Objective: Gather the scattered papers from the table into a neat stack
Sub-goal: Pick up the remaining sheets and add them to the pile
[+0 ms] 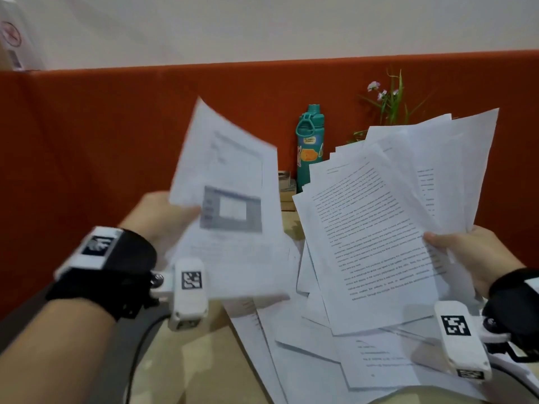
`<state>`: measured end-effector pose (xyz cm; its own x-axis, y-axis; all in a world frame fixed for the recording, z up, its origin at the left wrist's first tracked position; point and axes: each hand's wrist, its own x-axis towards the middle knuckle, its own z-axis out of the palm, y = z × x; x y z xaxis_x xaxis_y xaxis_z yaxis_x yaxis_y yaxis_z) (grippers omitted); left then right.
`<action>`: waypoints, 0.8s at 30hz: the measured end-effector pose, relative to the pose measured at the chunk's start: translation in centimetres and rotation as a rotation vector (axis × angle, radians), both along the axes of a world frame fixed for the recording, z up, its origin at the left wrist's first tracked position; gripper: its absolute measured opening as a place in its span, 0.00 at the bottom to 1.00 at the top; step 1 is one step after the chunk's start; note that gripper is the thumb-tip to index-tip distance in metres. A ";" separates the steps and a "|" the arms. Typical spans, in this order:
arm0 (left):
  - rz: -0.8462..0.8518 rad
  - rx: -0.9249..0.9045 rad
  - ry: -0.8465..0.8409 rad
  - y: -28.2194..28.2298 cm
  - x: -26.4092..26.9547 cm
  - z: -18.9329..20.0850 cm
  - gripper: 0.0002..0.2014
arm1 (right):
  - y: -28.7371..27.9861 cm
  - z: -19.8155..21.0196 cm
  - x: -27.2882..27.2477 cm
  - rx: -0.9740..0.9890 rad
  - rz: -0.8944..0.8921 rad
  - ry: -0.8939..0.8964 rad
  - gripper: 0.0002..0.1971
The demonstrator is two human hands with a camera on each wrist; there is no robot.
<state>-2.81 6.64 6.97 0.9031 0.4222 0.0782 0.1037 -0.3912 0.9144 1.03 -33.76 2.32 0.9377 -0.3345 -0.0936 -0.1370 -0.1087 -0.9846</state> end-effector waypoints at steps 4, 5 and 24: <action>-0.110 -0.265 -0.190 -1.0 0.7 3.2 0.07 | 0.8 0.2 -0.2 0.041 0.044 -0.061 0.19; -0.142 -0.342 -0.181 -2.0 1.0 3.0 0.07 | 1.2 0.3 -0.4 0.066 0.061 -0.081 0.19; -0.306 -0.486 0.083 -8.2 2.6 -3.7 0.26 | 5.8 1.5 -0.9 0.010 0.320 -0.196 0.20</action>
